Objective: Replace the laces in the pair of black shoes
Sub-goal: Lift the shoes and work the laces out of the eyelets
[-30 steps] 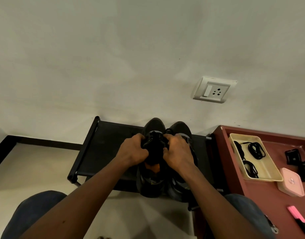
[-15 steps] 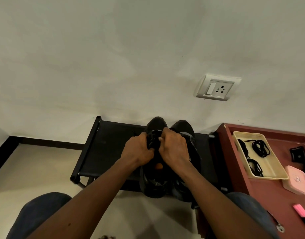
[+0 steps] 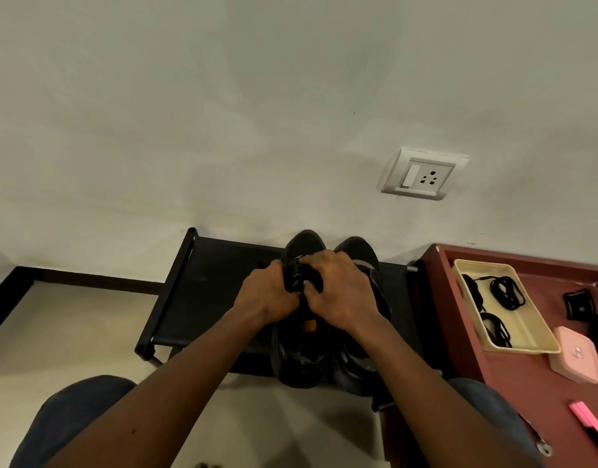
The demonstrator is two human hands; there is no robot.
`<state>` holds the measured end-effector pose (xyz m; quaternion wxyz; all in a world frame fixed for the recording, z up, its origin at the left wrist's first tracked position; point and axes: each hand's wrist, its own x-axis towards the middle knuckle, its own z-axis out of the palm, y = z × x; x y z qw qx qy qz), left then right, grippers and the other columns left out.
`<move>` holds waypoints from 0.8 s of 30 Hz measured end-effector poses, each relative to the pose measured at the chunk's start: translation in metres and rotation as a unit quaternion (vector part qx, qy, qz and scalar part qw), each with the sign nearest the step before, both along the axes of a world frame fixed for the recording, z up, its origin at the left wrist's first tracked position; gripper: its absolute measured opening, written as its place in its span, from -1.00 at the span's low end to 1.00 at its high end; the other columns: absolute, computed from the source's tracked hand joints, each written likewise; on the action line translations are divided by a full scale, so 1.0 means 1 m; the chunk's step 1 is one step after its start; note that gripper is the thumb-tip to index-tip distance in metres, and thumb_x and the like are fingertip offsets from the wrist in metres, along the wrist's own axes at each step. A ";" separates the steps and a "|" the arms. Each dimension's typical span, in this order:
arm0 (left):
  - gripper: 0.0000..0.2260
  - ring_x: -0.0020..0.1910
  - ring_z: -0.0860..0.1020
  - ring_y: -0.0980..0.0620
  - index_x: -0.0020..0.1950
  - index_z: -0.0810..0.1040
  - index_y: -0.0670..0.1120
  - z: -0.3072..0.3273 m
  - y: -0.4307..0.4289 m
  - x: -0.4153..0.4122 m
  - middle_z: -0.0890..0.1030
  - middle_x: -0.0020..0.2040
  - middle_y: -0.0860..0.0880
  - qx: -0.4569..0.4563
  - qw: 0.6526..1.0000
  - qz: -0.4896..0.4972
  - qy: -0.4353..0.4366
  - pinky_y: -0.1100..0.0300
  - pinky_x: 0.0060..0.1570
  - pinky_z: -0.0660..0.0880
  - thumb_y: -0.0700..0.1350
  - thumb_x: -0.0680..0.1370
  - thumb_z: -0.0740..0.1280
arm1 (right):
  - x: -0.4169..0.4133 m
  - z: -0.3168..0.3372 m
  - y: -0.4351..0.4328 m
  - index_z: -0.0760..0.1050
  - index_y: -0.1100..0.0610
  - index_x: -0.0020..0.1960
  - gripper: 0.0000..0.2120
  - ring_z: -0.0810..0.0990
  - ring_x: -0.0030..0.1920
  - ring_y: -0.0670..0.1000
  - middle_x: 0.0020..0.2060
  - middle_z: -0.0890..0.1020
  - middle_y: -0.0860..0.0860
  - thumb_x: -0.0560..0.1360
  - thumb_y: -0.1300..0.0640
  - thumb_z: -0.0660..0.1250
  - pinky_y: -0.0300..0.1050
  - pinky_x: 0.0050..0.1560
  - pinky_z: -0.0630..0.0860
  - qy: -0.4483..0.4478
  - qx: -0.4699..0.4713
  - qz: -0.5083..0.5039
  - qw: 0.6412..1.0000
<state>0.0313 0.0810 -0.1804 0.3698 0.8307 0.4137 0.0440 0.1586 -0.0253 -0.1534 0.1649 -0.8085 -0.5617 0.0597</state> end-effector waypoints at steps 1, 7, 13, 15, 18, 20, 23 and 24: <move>-0.65 -0.15 0.61 0.06 0.24 0.43 -0.04 0.000 0.000 0.000 0.59 -0.07 0.01 0.000 1.000 -0.001 0.000 0.21 -0.19 0.56 0.02 0.53 0.44 | -0.002 -0.002 0.002 0.50 -0.07 0.41 -0.60 0.46 0.29 0.00 0.27 0.54 -0.09 0.57 0.00 0.37 0.01 0.21 0.55 -0.043 -0.025 0.008 0.999; -0.61 -0.15 0.59 0.11 0.25 0.43 -0.01 -0.001 0.003 0.000 0.57 -0.08 0.05 -0.005 1.000 0.002 -0.004 0.29 -0.27 0.48 0.06 0.51 0.47 | -0.005 -0.008 0.007 0.60 0.07 0.18 -0.84 0.57 0.07 0.03 0.12 0.52 0.00 0.63 0.08 0.35 -0.04 -0.02 0.57 -0.113 -0.015 -0.026 0.993; -0.56 -0.13 0.62 0.07 0.29 0.43 -0.01 -0.003 0.004 -0.002 0.59 -0.03 0.01 -0.013 1.000 0.016 0.001 0.17 -0.15 0.63 0.07 0.49 0.48 | -0.004 -0.011 0.006 0.56 0.01 -0.08 -0.89 0.58 -0.07 0.02 0.02 0.53 -0.03 0.63 0.07 0.36 -0.11 -0.07 0.52 0.080 0.058 -0.137 0.986; -0.56 -0.11 0.63 0.05 0.30 0.42 -0.02 -0.004 0.005 -0.003 0.59 -0.01 0.00 -0.021 1.000 0.020 0.006 0.10 -0.08 0.67 0.03 0.50 0.48 | 0.001 -0.012 0.004 0.55 -0.02 -0.11 -0.86 0.57 -0.06 -0.05 -0.03 0.55 -0.06 0.62 0.12 0.35 -0.26 -0.14 0.43 0.128 0.095 -0.176 0.971; -0.58 -0.11 0.63 0.04 0.28 0.42 -0.01 -0.005 0.007 -0.005 0.59 -0.01 0.00 -0.038 0.999 0.024 0.005 0.08 -0.06 0.68 0.01 0.50 0.49 | 0.020 -0.009 0.003 0.57 -0.01 -0.09 -0.86 0.66 -0.07 -0.01 -0.07 0.65 -0.02 0.63 0.14 0.31 -0.07 -0.03 0.62 0.230 0.148 -0.288 0.918; -0.59 -0.12 0.63 0.04 0.26 0.42 0.01 -0.005 0.007 -0.005 0.59 -0.02 0.01 -0.039 0.999 0.023 0.005 0.07 -0.07 0.68 0.01 0.49 0.49 | 0.031 -0.004 0.002 0.57 0.03 -0.09 -0.85 0.72 -0.17 0.02 -0.11 0.70 0.05 0.65 0.15 0.30 0.02 -0.07 0.70 0.338 0.197 -0.368 0.843; -0.59 -0.12 0.62 0.04 0.24 0.42 0.01 -0.006 0.006 -0.004 0.59 -0.03 0.01 -0.030 0.999 0.017 0.010 0.08 -0.08 0.67 0.03 0.49 0.49 | 0.032 -0.001 0.002 0.54 0.08 -0.06 -0.83 0.74 -0.14 0.03 -0.07 0.73 0.10 0.69 0.16 0.25 -0.11 -0.22 0.63 0.445 0.225 -0.370 0.784; -0.59 -0.11 0.62 0.05 0.25 0.42 0.01 -0.006 0.006 -0.003 0.58 -0.02 0.02 -0.028 0.999 0.014 0.012 0.10 -0.09 0.66 0.03 0.49 0.48 | 0.031 0.000 0.002 0.52 0.06 -0.03 -0.85 0.73 -0.07 0.04 -0.05 0.73 0.06 0.68 0.18 0.22 -0.08 -0.20 0.62 0.442 0.219 -0.349 0.796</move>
